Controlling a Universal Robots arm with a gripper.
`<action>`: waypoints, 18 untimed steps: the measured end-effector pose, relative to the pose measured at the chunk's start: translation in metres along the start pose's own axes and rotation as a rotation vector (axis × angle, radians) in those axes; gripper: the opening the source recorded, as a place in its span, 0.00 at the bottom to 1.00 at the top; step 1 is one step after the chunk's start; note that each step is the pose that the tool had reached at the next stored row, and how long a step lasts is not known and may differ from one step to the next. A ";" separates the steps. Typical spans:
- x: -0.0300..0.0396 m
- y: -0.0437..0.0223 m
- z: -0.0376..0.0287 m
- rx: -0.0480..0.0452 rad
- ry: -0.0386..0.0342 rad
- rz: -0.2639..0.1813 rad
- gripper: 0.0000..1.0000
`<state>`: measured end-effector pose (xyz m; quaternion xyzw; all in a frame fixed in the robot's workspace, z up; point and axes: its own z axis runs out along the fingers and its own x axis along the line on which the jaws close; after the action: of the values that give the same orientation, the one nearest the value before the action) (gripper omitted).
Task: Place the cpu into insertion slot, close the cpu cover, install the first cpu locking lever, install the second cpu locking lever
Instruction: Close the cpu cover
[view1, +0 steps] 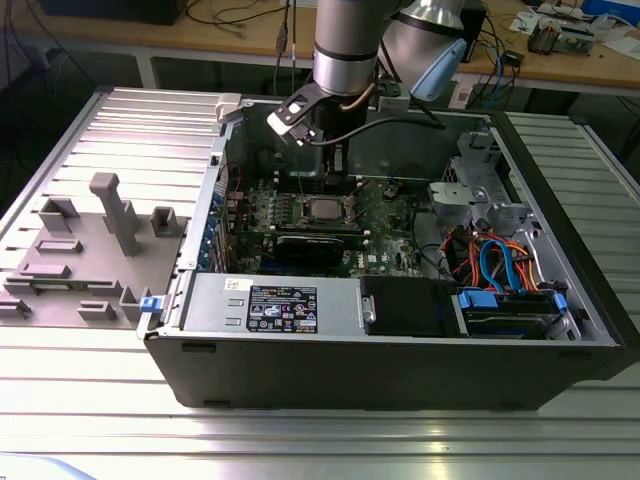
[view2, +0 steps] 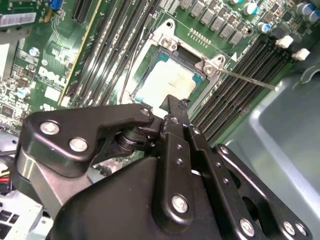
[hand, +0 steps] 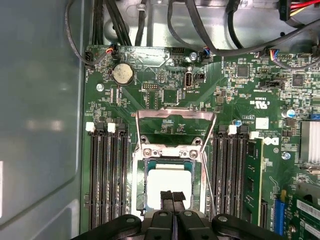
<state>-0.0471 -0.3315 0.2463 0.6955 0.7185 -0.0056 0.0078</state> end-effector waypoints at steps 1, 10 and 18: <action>0.0000 0.0000 -0.0014 0.0001 -0.0011 0.000 0.11; 0.0000 0.0000 -0.0130 0.0005 -0.0098 0.007 0.11; 0.0000 0.0000 -0.0144 0.0006 -0.0131 0.010 0.11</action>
<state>-0.0471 -0.3312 0.2607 0.6988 0.7151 -0.0103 0.0123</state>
